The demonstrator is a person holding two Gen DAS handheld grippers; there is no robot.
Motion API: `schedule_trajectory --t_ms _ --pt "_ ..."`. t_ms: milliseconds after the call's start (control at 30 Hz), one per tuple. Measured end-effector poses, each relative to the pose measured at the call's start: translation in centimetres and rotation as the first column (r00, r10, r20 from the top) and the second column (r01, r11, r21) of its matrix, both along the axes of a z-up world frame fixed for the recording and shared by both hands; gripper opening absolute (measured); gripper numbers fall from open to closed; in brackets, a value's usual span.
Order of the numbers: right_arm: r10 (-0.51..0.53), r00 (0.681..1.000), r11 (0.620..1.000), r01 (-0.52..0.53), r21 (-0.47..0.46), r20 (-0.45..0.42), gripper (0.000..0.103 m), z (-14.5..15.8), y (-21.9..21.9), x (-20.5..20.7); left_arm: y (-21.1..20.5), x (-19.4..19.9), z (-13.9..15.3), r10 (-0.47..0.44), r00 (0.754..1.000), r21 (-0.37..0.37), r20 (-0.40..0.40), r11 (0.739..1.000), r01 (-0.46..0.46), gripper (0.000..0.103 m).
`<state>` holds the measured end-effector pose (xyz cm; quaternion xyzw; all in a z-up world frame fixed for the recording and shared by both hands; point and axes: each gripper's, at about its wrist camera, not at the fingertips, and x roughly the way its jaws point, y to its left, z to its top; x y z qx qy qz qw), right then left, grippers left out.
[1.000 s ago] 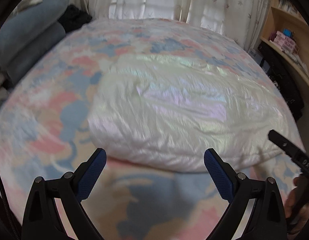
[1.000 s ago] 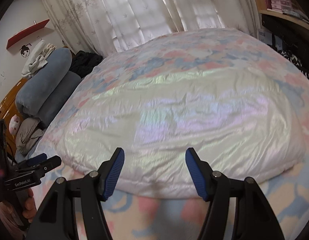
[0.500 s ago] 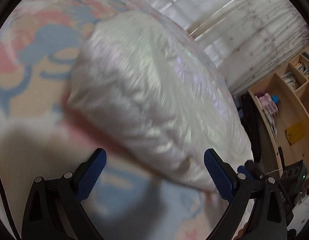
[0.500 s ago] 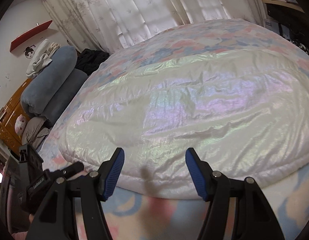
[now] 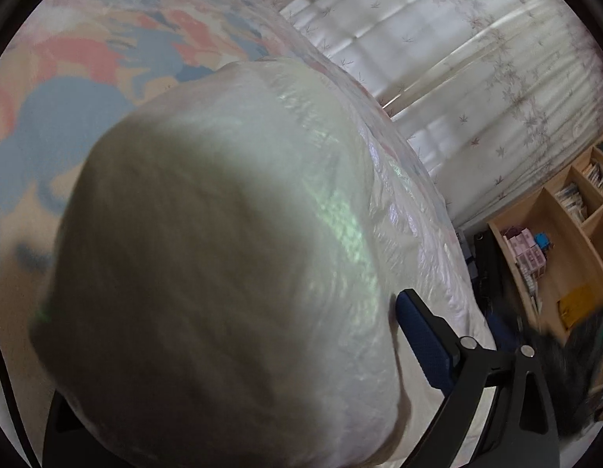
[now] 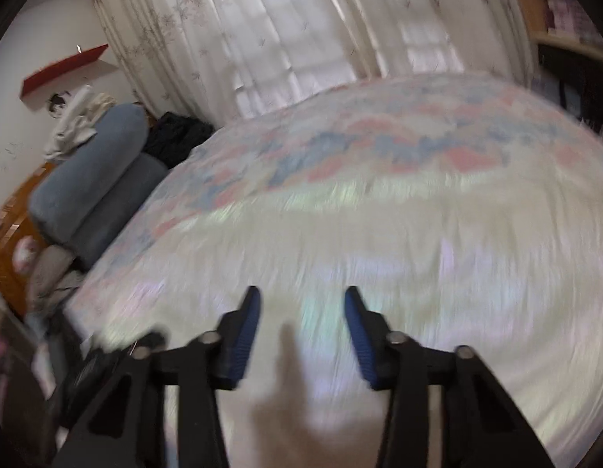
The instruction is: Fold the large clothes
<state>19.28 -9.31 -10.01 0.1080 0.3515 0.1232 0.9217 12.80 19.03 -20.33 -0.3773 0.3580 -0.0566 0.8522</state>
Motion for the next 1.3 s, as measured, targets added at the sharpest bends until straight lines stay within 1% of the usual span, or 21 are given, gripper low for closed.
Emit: schedule_trajectory --t_ms 67,100,167,200,233,267,333,500,633,767,933,967,1000,1033,1067,1100,1133,1167,1200,1233,1300 --pt "-0.019 1.000 0.999 0.019 -0.027 0.001 0.013 -0.1 0.5 2.3 -0.2 -0.1 -0.1 0.006 1.000 0.001 0.008 1.000 -0.006 0.092" --pt "-0.028 1.000 0.999 0.028 -0.036 -0.008 0.010 -0.4 0.8 3.5 0.4 -0.1 -0.1 0.009 1.000 -0.003 0.011 1.000 -0.009 0.090" --pt "-0.055 0.998 0.996 0.053 -0.070 -0.026 0.009 -1.5 1.3 5.5 0.4 0.1 -0.1 0.014 1.000 -0.004 0.016 1.000 -0.014 0.089" --pt "-0.069 0.996 0.994 0.065 -0.087 -0.048 0.008 -2.3 1.4 6.2 0.6 0.1 0.0 0.017 1.000 0.000 0.018 1.000 -0.017 0.088" --pt "-0.080 0.992 0.994 0.072 -0.088 -0.099 0.007 -3.8 1.4 7.4 0.6 0.2 0.0 0.015 1.000 0.006 0.023 1.000 -0.015 0.088" --pt "-0.082 0.989 0.994 0.072 -0.086 -0.124 0.003 -4.6 1.3 7.9 0.4 0.5 0.0 0.010 0.999 0.011 0.031 1.000 -0.011 0.087" --pt "-0.083 0.985 0.994 0.070 -0.088 -0.152 0.003 -6.6 1.3 8.8 0.0 0.7 0.1 -0.003 0.999 0.023 0.044 1.000 0.002 0.087" --pt "-0.085 0.988 0.991 0.070 -0.113 -0.132 0.002 -8.3 1.8 8.9 0.5 0.7 0.0 -0.018 0.998 0.037 0.064 0.999 0.016 0.087" --pt "-0.075 0.988 0.994 0.064 -0.089 -0.133 0.001 -9.2 1.4 9.1 0.5 0.8 0.0 -0.028 0.997 0.036 0.068 0.999 0.026 0.088" --pt "-0.076 0.989 0.994 0.066 -0.087 -0.124 0.001 -9.7 1.5 9.5 0.7 1.0 0.0 -0.032 0.997 0.049 0.065 0.998 0.029 0.089" --pt "-0.071 0.989 0.996 0.062 -0.069 -0.127 0.000 -9.9 1.3 9.8 1.5 0.8 0.1 -0.014 0.999 0.062 0.048 0.998 0.011 0.090" --pt "-0.070 0.989 0.996 0.062 -0.064 -0.129 0.000 -9.9 1.2 9.8 1.6 0.8 0.4 0.000 0.999 0.068 0.051 0.998 -0.004 0.088" --pt "-0.069 0.989 0.996 0.062 -0.060 -0.131 0.001 -9.9 1.1 9.9 1.6 0.8 0.6 0.007 0.998 0.073 0.060 0.997 -0.011 0.078" --pt "-0.069 0.988 0.996 0.062 -0.056 -0.135 0.001 -9.8 1.0 9.9 1.5 0.7 1.1 0.007 0.997 0.090 0.074 0.996 -0.014 0.072" --pt "-0.069 0.988 0.996 0.062 -0.057 -0.139 0.001 -9.6 1.0 9.9 1.1 0.6 1.8 -0.007 0.995 0.133 0.098 0.991 -0.006 0.060" --pt "-0.070 0.987 0.996 0.061 -0.059 -0.146 0.001 -9.4 1.0 10.0 0.7 0.5 2.4 -0.017 0.993 0.173 0.119 0.985 -0.004 0.050" --pt "-0.070 0.985 0.996 0.061 -0.064 -0.157 0.001 -9.2 1.1 10.1 0.0 0.3 3.2 -0.031 0.990 0.237 0.139 0.972 -0.003 0.046" --pt "-0.069 0.983 0.996 0.057 -0.072 -0.170 0.001 -8.9 1.2 10.2 -0.6 0.2 3.8 -0.042 0.987 0.281 0.154 0.960 -0.003 0.040" --pt "-0.066 0.981 0.995 0.052 -0.081 -0.184 0.001 -8.5 1.3 10.3 -1.0 0.0 4.3 -0.051 0.985 0.311 0.167 0.951 -0.004 0.037" --pt "-0.066 0.978 0.995 0.051 -0.083 -0.196 0.001 -7.9 1.2 10.5 -1.3 -0.3 4.7 -0.058 0.982 0.338 0.180 0.941 -0.006 0.036" --pt "-0.071 0.979 0.997 0.065 -0.037 -0.191 0.001 -6.5 0.7 10.9 -1.7 -0.9 5.1 -0.070 0.979 0.373 0.194 0.928 -0.008 0.034"
